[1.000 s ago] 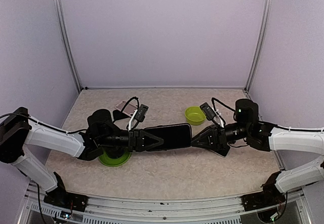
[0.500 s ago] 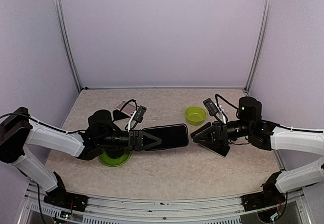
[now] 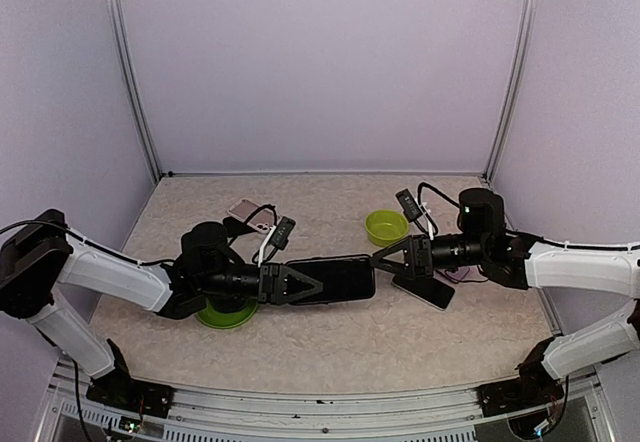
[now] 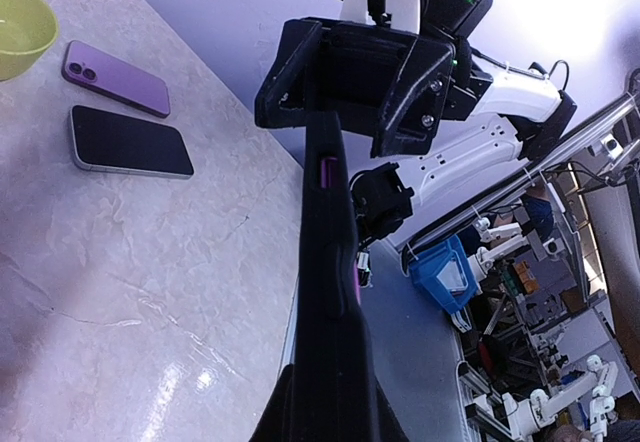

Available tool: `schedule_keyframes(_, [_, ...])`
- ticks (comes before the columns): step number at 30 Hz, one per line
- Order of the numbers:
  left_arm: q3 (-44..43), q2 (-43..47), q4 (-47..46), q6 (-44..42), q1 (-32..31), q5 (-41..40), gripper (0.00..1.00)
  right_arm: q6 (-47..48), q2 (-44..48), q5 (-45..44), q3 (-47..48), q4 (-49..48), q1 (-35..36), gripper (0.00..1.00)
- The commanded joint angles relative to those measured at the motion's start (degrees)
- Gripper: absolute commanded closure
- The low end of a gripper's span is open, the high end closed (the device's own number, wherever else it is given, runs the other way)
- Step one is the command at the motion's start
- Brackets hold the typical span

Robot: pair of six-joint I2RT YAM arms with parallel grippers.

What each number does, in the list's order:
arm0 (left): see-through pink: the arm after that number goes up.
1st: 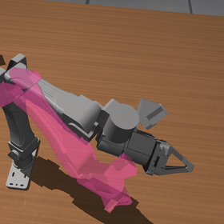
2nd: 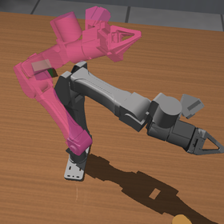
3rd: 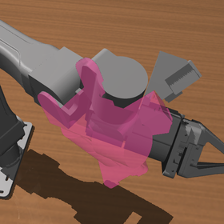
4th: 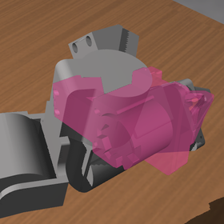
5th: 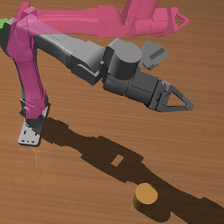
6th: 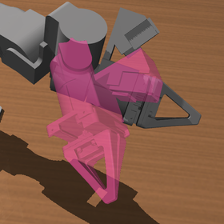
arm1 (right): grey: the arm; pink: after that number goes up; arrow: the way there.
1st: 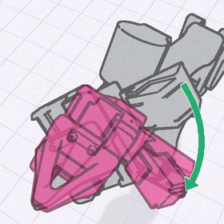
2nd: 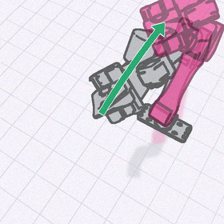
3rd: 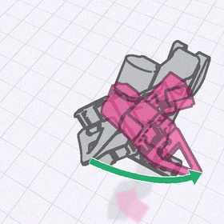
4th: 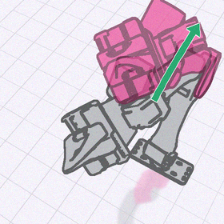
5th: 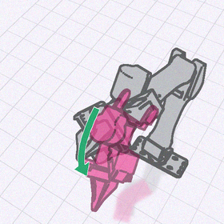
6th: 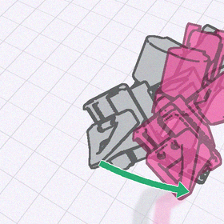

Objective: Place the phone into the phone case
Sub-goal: Press the phone onto the phone case.

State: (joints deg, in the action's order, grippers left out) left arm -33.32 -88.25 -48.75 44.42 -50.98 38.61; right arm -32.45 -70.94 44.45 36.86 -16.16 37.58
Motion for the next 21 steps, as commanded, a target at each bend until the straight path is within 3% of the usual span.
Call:
schedule_keyframes(1, [-0.8, -0.5, -4.4, -0.1, -0.5, 0.2, 1.00, 0.2, -1.1, -1.7, 1.9, 0.6, 0.1, 0.49])
schedule_keyframes(10, [-1.3, -1.6, -3.9, -0.1, -0.6, -0.3, 1.00, 0.9, -1.6, -1.3, 2.1, 1.0, 1.1, 0.74])
schedule_keyframes(21, [-1.4, -1.9, -3.6, -0.1, -0.7, -0.5, 1.00, 2.3, -4.4, -1.0, 3.7, 2.4, 2.8, 0.73])
